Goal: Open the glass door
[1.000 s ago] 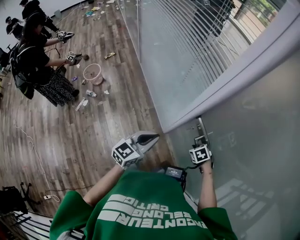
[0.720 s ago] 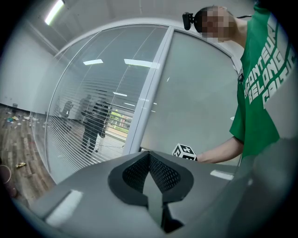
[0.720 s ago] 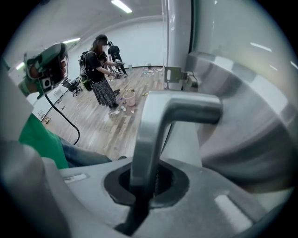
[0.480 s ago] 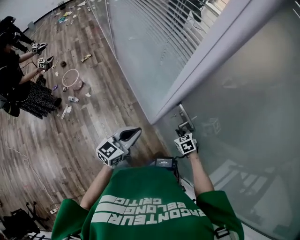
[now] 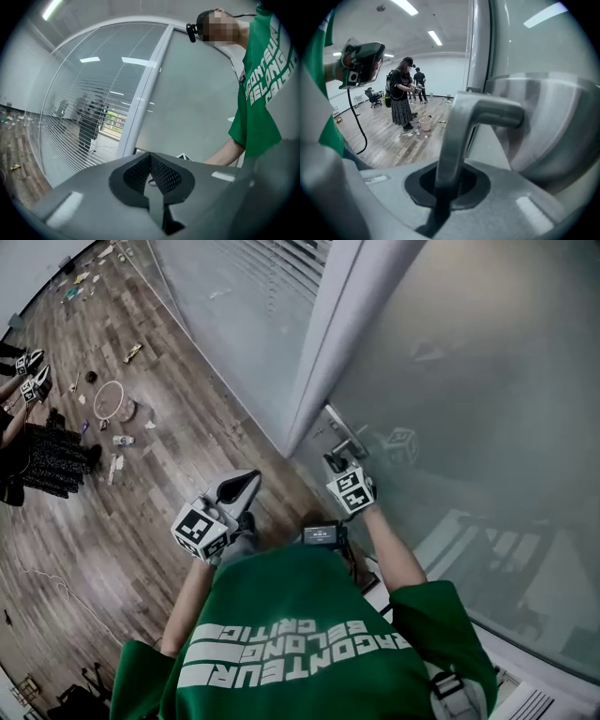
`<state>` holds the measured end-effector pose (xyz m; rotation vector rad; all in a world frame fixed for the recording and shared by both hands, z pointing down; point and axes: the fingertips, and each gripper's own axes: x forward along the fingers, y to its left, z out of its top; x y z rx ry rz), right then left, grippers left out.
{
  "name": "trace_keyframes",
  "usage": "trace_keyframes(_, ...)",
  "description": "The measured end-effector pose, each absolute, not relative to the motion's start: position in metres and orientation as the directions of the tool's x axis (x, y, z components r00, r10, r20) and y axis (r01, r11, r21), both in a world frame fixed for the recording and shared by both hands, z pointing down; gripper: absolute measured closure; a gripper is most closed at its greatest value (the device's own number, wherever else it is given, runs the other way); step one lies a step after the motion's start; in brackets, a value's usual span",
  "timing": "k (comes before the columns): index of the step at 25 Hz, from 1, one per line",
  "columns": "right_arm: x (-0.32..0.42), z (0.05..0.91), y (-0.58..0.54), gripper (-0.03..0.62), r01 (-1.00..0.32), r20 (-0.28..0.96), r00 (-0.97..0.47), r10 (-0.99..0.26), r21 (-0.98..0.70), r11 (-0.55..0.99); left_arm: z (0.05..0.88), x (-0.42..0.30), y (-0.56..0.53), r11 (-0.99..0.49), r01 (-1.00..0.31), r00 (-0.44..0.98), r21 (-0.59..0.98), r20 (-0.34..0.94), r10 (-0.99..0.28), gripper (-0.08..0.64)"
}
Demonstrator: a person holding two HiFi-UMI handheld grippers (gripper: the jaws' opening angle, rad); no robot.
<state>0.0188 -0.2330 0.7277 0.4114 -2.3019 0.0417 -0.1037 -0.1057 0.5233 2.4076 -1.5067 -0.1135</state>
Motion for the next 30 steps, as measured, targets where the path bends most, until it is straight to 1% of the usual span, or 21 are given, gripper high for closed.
trace_keyframes(8,0.024,0.734,-0.240,0.600,-0.286,0.745,-0.630,-0.220,0.041,0.957,0.519,-0.095,-0.104,-0.429,-0.859,0.470,0.280,0.100,-0.877,0.543)
trace_keyframes(12,0.026,0.738,-0.254,0.600,-0.284,0.746,-0.625,-0.231,0.059,0.957,0.519,-0.096,-0.104,-0.424,-0.864,0.464,0.271,0.105,-0.879,0.543)
trace_keyframes(17,0.040,0.724,-0.244,0.598,-0.333,0.777,-0.575,-0.258,0.066,0.941,0.529,-0.103,-0.087,-0.379,-0.863,0.454,0.335,0.183,-0.872,0.543)
trace_keyframes(22,0.047,0.698,-0.252,0.598,-0.344,0.802,-0.542,-0.251,0.062,0.937,0.524,-0.106,-0.094,-0.417,-0.859,0.464,0.296,0.109,-0.879,0.543)
trace_keyframes(26,0.055,0.695,-0.254,0.598,-0.333,0.841,-0.501,-0.204,0.030,0.943,0.519,-0.098,-0.101,-0.436,-0.854,0.477,0.284,0.094,-0.874,0.543)
trace_keyframes(30,0.057,0.690,-0.261,0.598,-0.335,0.836,-0.510,-0.204,0.026,0.942,0.507,-0.093,-0.103,-0.435,-0.853,0.484,0.288,0.124,-0.866,0.543)
